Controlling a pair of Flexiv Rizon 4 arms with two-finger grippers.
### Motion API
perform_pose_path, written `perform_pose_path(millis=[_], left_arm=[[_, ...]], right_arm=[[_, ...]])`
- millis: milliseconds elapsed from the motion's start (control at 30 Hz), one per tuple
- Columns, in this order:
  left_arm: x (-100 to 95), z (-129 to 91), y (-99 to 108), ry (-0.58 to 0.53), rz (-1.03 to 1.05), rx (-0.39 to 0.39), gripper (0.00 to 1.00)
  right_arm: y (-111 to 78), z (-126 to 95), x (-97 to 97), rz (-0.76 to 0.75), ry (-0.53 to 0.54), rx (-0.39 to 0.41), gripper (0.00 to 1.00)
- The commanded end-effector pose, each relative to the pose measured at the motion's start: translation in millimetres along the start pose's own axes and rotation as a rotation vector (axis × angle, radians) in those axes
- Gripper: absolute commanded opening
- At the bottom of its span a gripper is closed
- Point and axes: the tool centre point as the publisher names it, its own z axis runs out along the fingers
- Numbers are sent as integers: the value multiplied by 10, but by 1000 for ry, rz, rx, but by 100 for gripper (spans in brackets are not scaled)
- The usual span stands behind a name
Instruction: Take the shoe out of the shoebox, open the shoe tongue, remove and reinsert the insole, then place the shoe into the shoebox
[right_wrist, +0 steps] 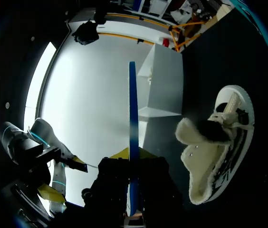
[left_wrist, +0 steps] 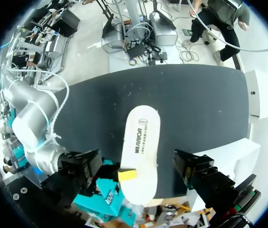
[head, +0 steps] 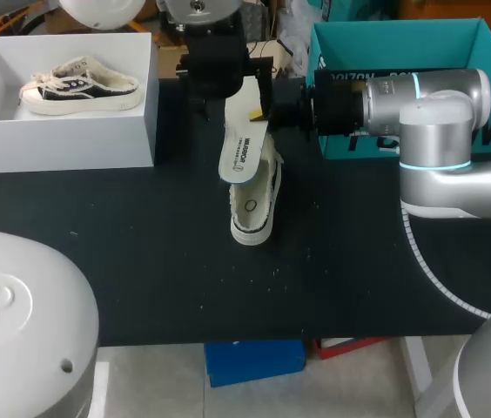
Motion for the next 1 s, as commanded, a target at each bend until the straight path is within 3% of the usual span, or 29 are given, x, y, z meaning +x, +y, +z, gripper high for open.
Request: perform_pose_path(millis=[33, 700, 1000], left_arm=[[32, 40, 196, 1, 4, 8, 100], [3, 328, 1467, 11, 51, 35, 100], [-86, 389, 1811, 12, 67, 24, 100]], right_arm=[[-5, 10, 2, 0, -1, -3, 0], [-5, 10, 2, 0, -1, -3, 0], [-5, 10, 2, 0, -1, -3, 0]])
